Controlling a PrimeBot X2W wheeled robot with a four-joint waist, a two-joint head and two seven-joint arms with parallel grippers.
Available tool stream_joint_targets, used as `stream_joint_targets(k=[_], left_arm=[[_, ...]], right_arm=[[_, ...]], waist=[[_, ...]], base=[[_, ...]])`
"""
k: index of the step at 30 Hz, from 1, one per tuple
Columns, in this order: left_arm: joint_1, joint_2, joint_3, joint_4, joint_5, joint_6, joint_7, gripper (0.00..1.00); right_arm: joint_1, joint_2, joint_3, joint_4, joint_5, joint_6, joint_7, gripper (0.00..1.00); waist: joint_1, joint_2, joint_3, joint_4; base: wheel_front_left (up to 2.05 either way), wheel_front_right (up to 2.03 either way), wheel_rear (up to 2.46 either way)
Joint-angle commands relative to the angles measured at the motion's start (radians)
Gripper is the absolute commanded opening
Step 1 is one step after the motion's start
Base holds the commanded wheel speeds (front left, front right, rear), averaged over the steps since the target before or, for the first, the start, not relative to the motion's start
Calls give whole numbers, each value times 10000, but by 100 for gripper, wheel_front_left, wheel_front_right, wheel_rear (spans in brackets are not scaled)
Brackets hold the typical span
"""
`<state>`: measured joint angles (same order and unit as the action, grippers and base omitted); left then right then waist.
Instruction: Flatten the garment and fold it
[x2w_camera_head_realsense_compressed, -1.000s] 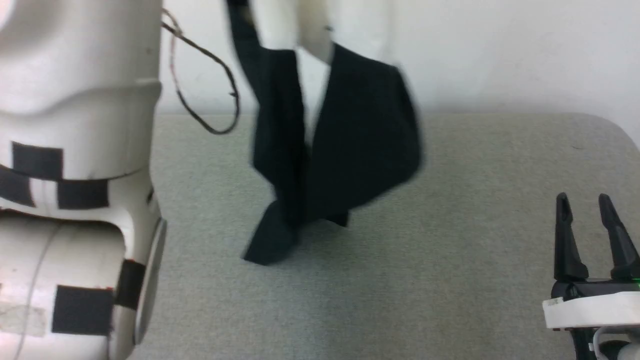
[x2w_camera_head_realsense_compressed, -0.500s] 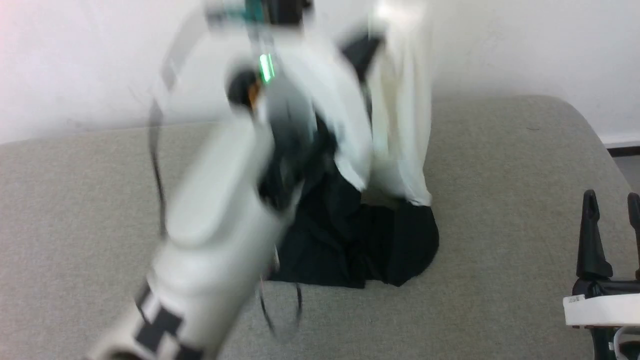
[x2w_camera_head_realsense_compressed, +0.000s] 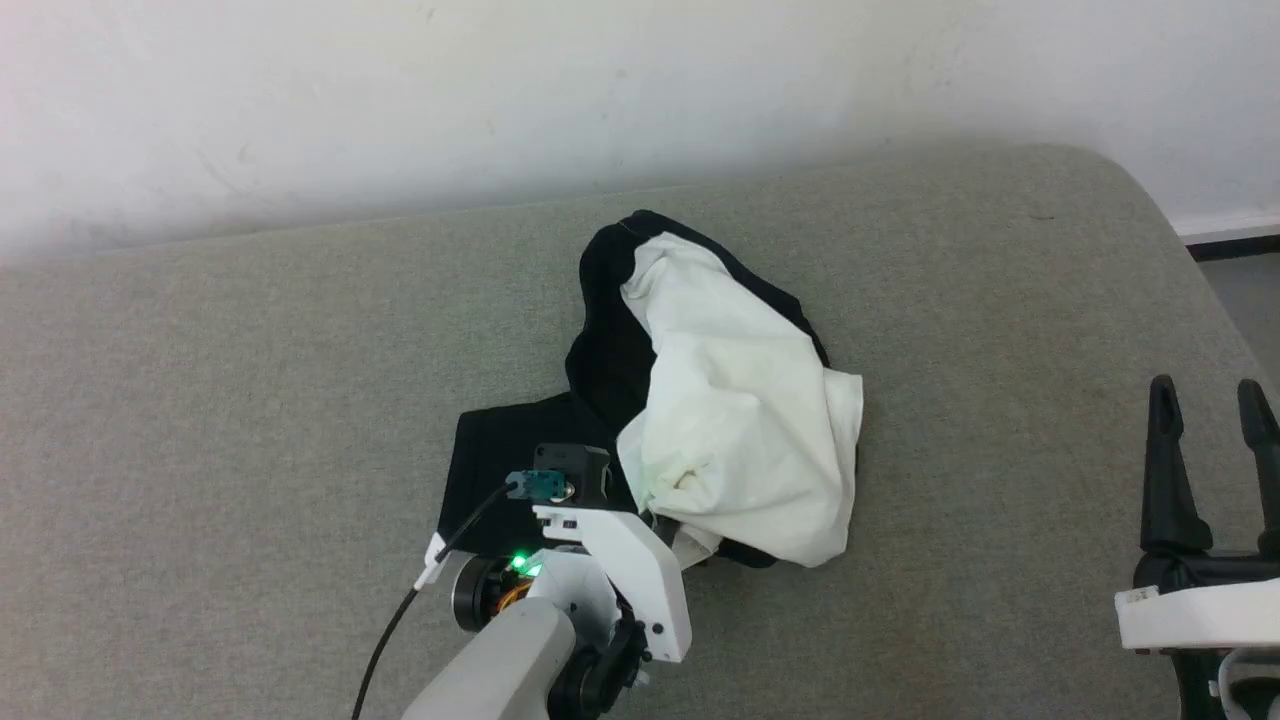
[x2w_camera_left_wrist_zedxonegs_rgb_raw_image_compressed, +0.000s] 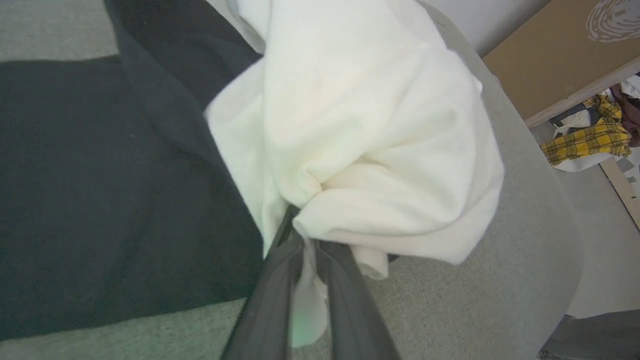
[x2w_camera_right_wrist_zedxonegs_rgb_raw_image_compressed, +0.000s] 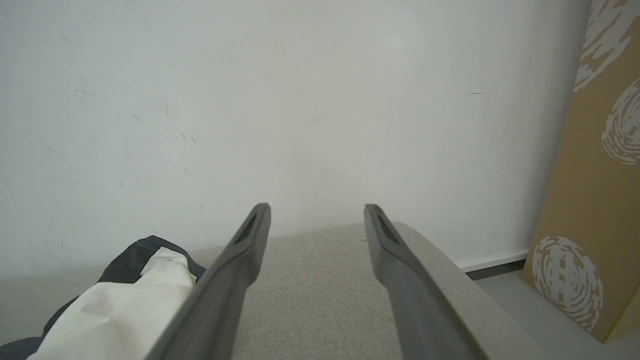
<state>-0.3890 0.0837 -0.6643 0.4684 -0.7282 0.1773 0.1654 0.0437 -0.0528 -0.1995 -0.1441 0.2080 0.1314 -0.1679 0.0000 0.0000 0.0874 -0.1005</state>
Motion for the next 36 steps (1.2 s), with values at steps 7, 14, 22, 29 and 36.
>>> stream_joint_targets(k=[7,14,22,29,36], left_arm=[[-356,-10,352,-259,-81,-371,-916,100],[140,886,1082,-2782,-131,-407,-1774,100],[2419,2256,2117,-5625,880,826,-3722,100],[4854,2067,3349,-6933,1883,1069,-4262,100],[6343,1169,4326,-7142,3567,409,-4269,100]], right_arm=[[7,26,-143,101,-36,-7,23,100],[229,26,-146,116,-7,-7,106,100],[626,26,-81,138,157,-7,110,100],[1228,26,-172,204,278,-7,119,100],[1756,26,-285,453,374,-7,24,100]], waist=[[0,0,-268,325],[0,0,-770,639],[0,0,-986,746],[0,0,-874,887],[0,0,-796,1196]], base=[[0,0,0],[0,0,0],[0,0,0],[0,0,0],[0,0,0]])
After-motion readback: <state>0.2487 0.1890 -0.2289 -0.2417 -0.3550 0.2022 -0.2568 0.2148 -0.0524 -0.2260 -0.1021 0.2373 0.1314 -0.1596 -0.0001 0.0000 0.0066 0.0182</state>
